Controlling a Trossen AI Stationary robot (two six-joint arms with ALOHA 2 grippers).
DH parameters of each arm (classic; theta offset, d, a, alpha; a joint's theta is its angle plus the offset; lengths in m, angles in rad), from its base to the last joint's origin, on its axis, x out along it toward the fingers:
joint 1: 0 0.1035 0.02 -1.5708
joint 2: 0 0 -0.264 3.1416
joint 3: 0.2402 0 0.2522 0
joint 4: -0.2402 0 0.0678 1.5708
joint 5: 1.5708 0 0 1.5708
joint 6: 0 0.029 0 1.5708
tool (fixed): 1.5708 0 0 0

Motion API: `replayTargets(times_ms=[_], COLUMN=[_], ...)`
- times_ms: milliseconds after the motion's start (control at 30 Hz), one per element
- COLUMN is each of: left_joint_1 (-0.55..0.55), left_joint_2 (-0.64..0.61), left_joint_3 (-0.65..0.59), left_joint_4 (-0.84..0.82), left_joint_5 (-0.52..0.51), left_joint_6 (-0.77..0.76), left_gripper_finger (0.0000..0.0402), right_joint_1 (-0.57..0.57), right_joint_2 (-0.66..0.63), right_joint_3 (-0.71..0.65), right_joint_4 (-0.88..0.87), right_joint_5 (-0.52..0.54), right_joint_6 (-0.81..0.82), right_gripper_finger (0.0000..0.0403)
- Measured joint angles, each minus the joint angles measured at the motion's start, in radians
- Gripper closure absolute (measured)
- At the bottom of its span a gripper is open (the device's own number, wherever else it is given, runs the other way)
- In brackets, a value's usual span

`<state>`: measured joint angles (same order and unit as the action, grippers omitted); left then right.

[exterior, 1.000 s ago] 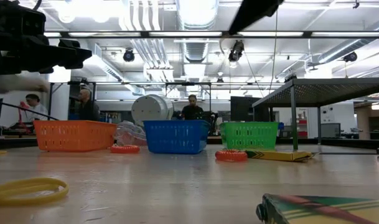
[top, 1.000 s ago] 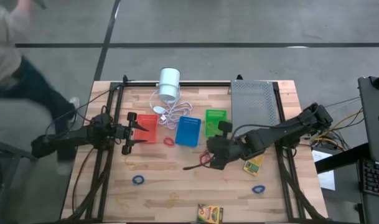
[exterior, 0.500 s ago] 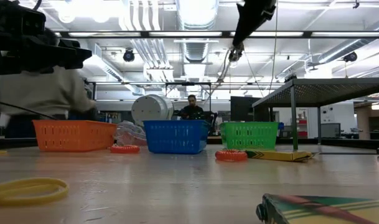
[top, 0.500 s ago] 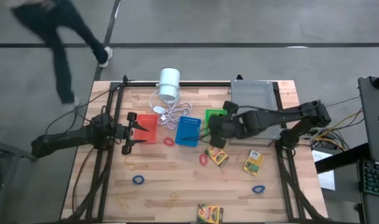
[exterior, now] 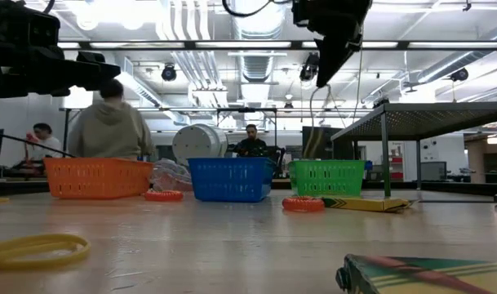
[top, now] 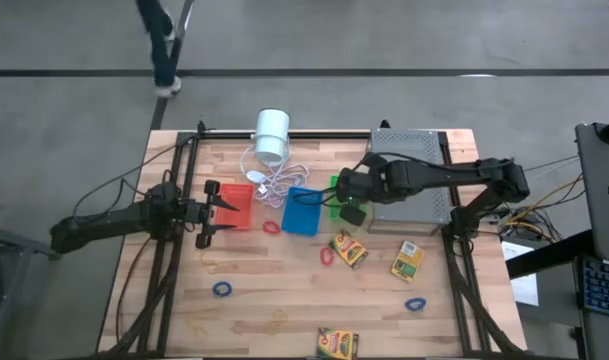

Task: Pick & Place Office Desk Supplies
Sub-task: Put the yellow rubber band into the green bin

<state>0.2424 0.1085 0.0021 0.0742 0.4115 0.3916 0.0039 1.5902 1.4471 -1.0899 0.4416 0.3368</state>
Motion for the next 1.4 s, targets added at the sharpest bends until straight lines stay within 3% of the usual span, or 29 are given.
replayTargets(times_ms=[333,633,1067,1400], left_joint_1=[0.000,0.000,0.000,0.000], left_joint_2=[0.000,0.000,0.013,0.026], left_joint_3=[0.000,0.000,0.000,0.000], left_joint_4=[0.000,0.000,0.000,-0.001], left_joint_5=[0.000,0.000,0.000,0.000], left_joint_6=[0.000,0.000,0.000,0.000], left_gripper_finger=[0.0192,0.0192,0.0192,0.0192], right_joint_1=[-0.018,-0.065,-0.123,-0.123], right_joint_2=[0.000,0.028,0.167,0.230], right_joint_3=[-0.101,-0.216,-0.213,-0.213], right_joint_4=[0.039,0.192,0.269,0.301], right_joint_5=[-0.103,-0.195,-0.306,-0.323], right_joint_6=[0.003,0.004,0.003,0.039], right_gripper_finger=[0.0394,0.0394,0.0394,0.0394])
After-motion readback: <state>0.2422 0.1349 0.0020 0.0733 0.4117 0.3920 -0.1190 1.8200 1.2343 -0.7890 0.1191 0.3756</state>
